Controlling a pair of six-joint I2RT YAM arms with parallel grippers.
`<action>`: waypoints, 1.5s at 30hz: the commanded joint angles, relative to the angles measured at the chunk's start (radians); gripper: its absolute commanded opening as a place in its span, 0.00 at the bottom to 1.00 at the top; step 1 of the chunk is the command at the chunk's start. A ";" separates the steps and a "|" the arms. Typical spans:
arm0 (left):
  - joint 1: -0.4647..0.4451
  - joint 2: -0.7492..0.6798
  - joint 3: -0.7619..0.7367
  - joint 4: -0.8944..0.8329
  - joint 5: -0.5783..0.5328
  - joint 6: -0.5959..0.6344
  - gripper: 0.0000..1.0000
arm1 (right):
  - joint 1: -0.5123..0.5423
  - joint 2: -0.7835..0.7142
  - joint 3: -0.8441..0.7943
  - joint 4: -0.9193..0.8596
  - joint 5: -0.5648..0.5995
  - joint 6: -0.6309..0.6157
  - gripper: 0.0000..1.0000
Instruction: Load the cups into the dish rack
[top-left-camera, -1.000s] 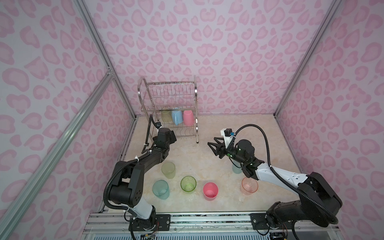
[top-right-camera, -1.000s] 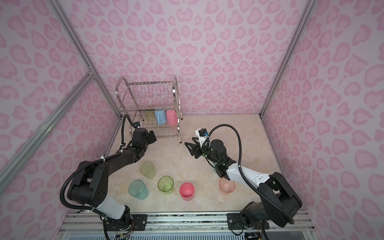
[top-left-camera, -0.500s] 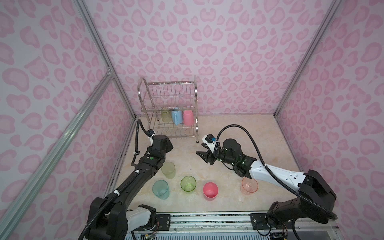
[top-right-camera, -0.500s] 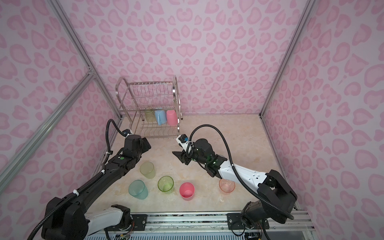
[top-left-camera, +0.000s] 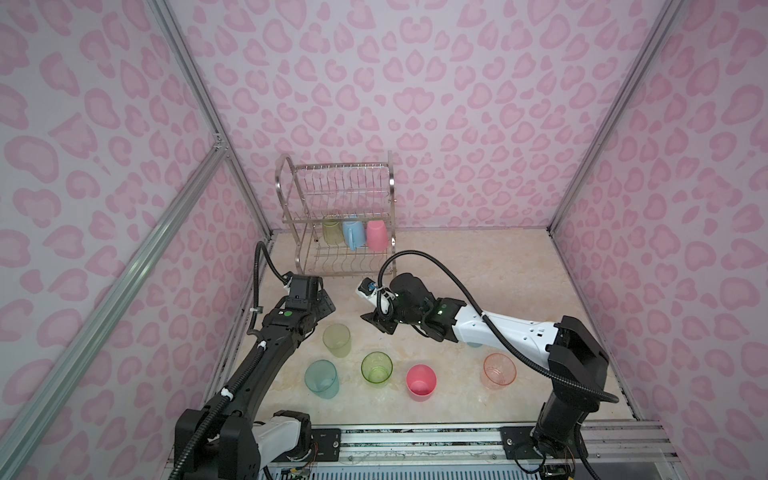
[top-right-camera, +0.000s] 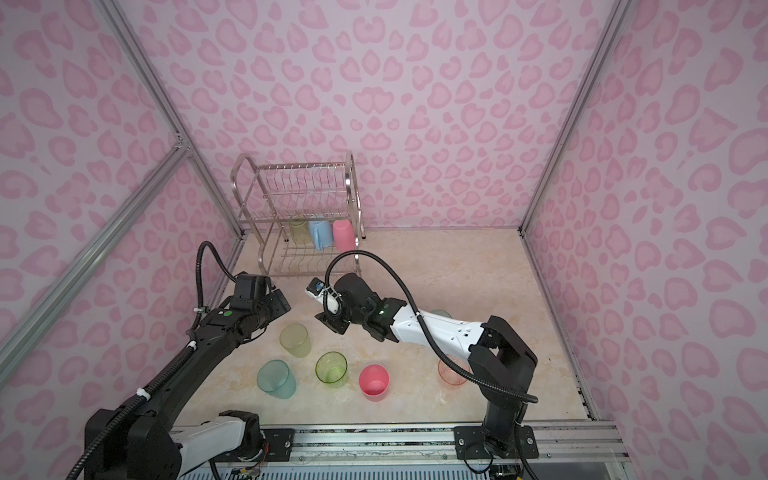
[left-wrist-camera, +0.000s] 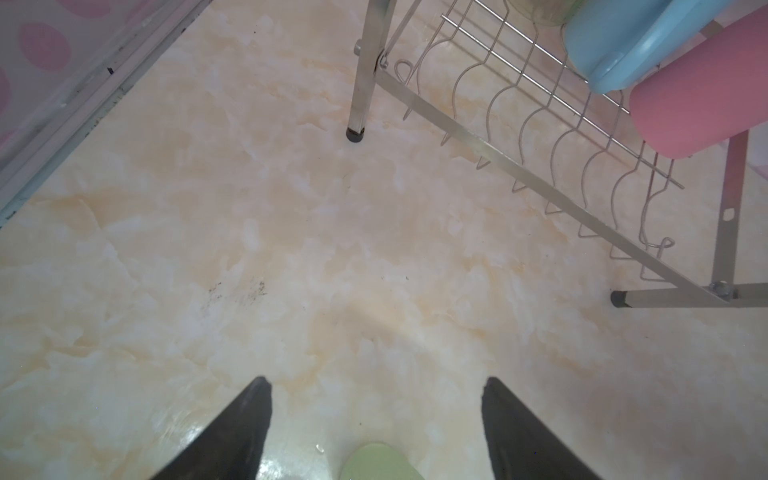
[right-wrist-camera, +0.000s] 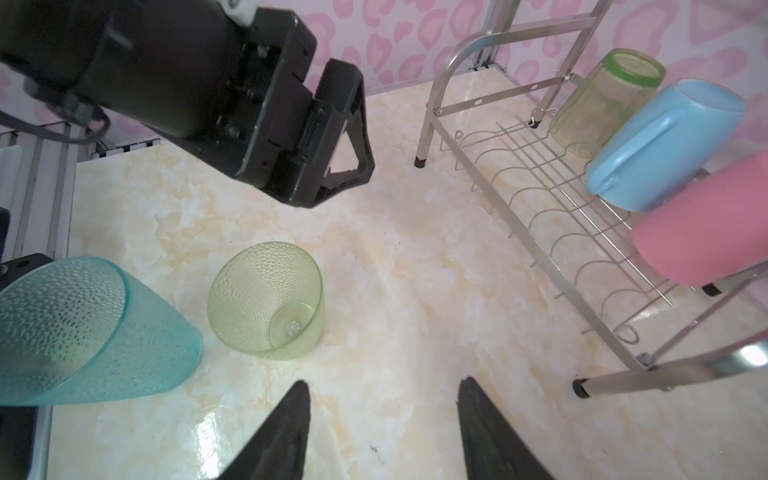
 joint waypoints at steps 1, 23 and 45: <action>0.042 0.004 -0.026 -0.005 0.134 -0.023 0.82 | 0.027 0.062 0.077 -0.159 0.066 -0.024 0.56; 0.265 0.002 -0.161 0.107 0.338 -0.089 0.85 | 0.139 0.460 0.637 -0.617 0.139 -0.015 0.41; 0.268 0.003 -0.151 0.123 0.388 -0.118 0.85 | 0.109 0.440 0.659 -0.558 0.125 0.004 0.00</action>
